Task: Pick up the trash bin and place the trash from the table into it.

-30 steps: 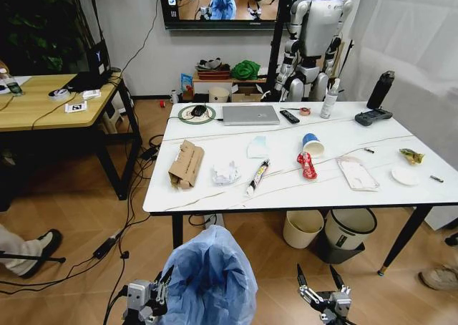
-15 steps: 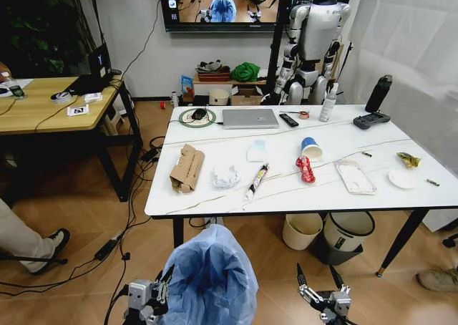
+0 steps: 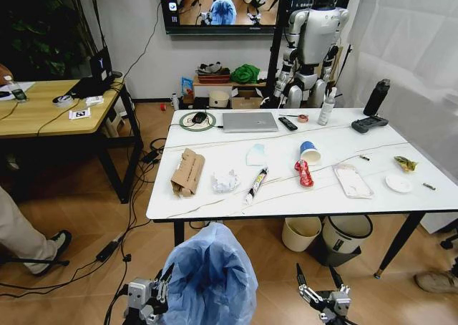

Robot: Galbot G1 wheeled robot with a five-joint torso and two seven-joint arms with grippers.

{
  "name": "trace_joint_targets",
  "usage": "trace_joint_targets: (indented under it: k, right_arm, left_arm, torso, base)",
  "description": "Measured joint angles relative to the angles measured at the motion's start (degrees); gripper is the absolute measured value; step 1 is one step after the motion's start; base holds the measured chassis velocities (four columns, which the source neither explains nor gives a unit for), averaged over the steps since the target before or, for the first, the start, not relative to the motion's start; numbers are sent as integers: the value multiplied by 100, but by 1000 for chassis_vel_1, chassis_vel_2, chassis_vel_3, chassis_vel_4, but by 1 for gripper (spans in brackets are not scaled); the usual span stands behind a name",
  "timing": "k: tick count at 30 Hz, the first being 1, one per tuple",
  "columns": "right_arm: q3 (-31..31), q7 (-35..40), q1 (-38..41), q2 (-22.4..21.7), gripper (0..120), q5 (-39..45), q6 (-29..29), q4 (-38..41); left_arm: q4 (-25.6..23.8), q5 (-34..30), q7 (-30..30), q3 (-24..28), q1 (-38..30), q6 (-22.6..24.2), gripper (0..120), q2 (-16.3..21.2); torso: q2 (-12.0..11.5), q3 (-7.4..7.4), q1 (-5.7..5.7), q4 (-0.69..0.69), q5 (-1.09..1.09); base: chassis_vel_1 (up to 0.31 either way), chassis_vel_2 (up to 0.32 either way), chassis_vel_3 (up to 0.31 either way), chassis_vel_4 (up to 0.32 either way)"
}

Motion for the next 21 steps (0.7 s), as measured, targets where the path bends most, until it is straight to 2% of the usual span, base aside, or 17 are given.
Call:
trace_joint_targets:
  k: [9, 21]
  right_arm:
    - [-1, 0, -9, -14, 100, 11, 12, -6]
    - [-19, -16, -40, -88, 100, 53, 62, -53]
  left_arm:
    - [-8, 160, -4, -30, -6, -25, 0, -25]
    - [16, 324, 19, -111, -51, 460, 0, -206]
  torso:
    - [6, 6, 2, 0, 0]
    - [-35, -16, -16, 0, 0]
  base:
    - [0, 0, 0, 0]
    - [0, 0, 0, 0]
